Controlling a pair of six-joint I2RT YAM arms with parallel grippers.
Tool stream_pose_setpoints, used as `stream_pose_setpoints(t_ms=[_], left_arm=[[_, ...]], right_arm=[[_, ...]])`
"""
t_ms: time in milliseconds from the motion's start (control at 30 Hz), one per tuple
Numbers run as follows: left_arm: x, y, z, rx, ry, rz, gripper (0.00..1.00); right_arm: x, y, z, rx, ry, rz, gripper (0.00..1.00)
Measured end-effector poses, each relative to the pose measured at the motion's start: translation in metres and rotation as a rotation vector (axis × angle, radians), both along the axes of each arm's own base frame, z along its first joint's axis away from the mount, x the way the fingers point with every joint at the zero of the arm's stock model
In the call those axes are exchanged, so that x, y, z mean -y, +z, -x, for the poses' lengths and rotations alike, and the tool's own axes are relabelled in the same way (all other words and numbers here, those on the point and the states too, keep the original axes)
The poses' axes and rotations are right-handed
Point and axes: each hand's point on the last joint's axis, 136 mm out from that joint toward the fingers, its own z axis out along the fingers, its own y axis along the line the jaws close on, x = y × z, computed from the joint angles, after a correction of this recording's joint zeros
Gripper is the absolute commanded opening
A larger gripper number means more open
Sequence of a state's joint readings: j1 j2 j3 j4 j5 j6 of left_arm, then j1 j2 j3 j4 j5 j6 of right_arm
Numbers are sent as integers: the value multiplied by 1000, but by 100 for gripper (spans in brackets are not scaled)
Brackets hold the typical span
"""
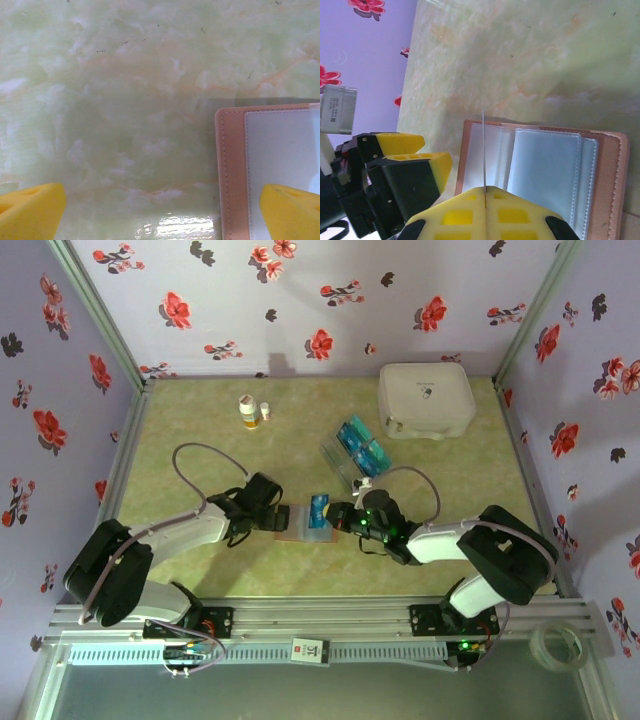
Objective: Put the credit cards into the card holder
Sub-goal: Insert the credit card into the card slot.
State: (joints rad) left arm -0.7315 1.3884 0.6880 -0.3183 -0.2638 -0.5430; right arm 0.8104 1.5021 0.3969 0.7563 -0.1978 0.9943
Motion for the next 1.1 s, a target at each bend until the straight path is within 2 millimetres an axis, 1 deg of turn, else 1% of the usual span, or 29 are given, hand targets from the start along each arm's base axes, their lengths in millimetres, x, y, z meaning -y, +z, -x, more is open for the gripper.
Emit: stream_pose_setpoints(t_ms=[100, 267, 400, 533, 700, 1100], left_arm=[[1, -1, 2, 1, -6, -3, 100], [6, 0, 3, 7, -22, -1, 100], [7, 0, 4, 9, -27, -1, 100], [5, -3, 6, 9, -26, -10, 100], [3, -7, 7, 5, -24, -20, 100], [-4, -21, 14, -18, -22, -46, 100]], right_arm=[[-1, 4, -2, 13, -8, -10, 0], [-1, 4, -2, 17, -13, -9, 0], [-3, 0, -1, 12, -8, -2, 0], [-7, -9, 2, -1, 2, 14, 0], [-11, -15, 2, -10, 7, 16, 0], [-18, -17, 1, 1, 12, -1, 0]])
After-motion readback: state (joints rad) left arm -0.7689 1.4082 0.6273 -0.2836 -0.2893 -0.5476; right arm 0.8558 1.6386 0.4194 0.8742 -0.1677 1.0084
